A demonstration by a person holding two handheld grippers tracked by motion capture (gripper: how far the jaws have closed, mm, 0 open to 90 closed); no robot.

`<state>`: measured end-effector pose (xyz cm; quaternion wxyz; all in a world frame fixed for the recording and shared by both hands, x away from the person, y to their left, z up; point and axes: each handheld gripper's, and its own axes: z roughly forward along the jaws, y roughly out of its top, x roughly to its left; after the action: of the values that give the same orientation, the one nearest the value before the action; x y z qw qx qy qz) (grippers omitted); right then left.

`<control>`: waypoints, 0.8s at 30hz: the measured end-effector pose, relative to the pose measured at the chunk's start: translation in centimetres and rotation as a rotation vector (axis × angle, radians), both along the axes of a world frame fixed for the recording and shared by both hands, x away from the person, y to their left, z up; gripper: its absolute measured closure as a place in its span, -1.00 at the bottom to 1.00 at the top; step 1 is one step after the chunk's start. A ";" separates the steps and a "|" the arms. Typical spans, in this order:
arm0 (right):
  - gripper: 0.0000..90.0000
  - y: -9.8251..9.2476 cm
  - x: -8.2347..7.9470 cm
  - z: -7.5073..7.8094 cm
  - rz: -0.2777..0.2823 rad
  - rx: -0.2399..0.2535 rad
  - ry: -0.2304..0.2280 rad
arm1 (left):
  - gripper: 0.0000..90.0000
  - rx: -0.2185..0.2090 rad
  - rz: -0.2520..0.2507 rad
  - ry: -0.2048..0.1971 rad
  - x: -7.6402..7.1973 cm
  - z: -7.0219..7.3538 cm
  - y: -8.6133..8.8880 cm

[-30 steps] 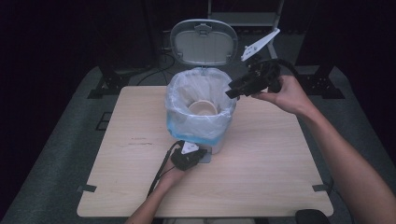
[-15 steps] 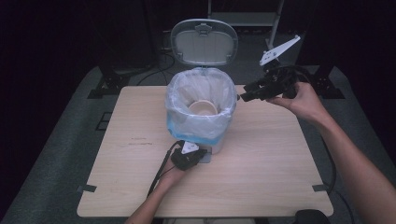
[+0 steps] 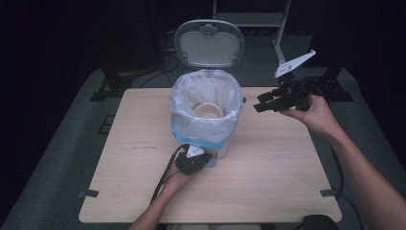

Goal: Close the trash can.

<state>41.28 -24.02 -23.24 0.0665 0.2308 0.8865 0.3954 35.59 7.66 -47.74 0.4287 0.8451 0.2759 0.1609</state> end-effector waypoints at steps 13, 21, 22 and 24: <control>0.09 -1.8 -0.4 -4.1 -0.030 0.017 0.026 | 0.69 0.019 0.015 -0.020 -0.6 1.1 0.5; 0.06 -3.2 -0.6 -6.5 -0.066 0.049 0.031 | 0.67 -0.024 0.038 -0.007 -1.4 2.1 1.7; 0.06 -3.3 -0.6 -6.7 -0.070 0.050 0.035 | 0.67 -0.050 0.055 0.016 -1.7 2.1 1.7; 0.05 -3.6 -0.7 -7.1 -0.079 0.052 0.037 | 0.66 -0.052 0.055 0.013 -2.0 2.4 2.1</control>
<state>40.54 -27.59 -30.37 0.0597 0.2747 0.8672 0.4111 33.64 9.76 -45.32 0.4443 0.8268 0.3056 0.1600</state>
